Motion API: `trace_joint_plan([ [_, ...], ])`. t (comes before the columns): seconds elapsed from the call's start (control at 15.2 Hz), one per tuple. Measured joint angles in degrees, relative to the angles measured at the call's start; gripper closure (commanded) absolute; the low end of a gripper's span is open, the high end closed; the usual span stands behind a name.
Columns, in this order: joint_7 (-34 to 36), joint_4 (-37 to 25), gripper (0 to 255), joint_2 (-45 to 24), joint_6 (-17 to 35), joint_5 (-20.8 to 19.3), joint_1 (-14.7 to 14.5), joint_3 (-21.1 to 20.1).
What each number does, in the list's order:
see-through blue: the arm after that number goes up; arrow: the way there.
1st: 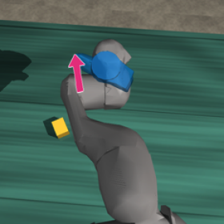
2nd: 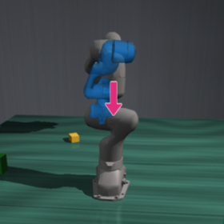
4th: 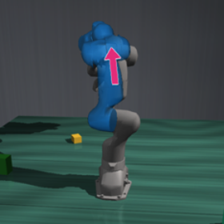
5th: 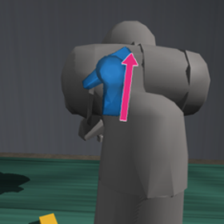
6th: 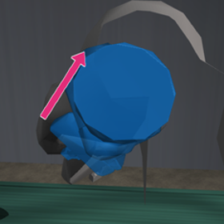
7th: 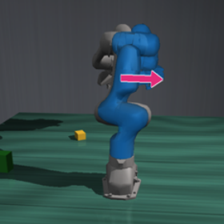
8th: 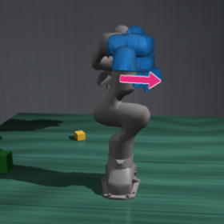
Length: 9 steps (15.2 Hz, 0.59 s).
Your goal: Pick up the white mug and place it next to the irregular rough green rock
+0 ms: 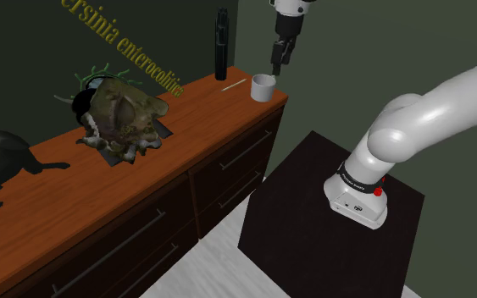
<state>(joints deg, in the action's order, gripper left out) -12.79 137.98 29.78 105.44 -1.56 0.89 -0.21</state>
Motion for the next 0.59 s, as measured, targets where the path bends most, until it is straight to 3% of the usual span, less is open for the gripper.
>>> trace_joint_plan([
  [0.59, -2.9, -4.3, 0, -18.0, 14.3, -2.5, 1.9, 2.5],
])
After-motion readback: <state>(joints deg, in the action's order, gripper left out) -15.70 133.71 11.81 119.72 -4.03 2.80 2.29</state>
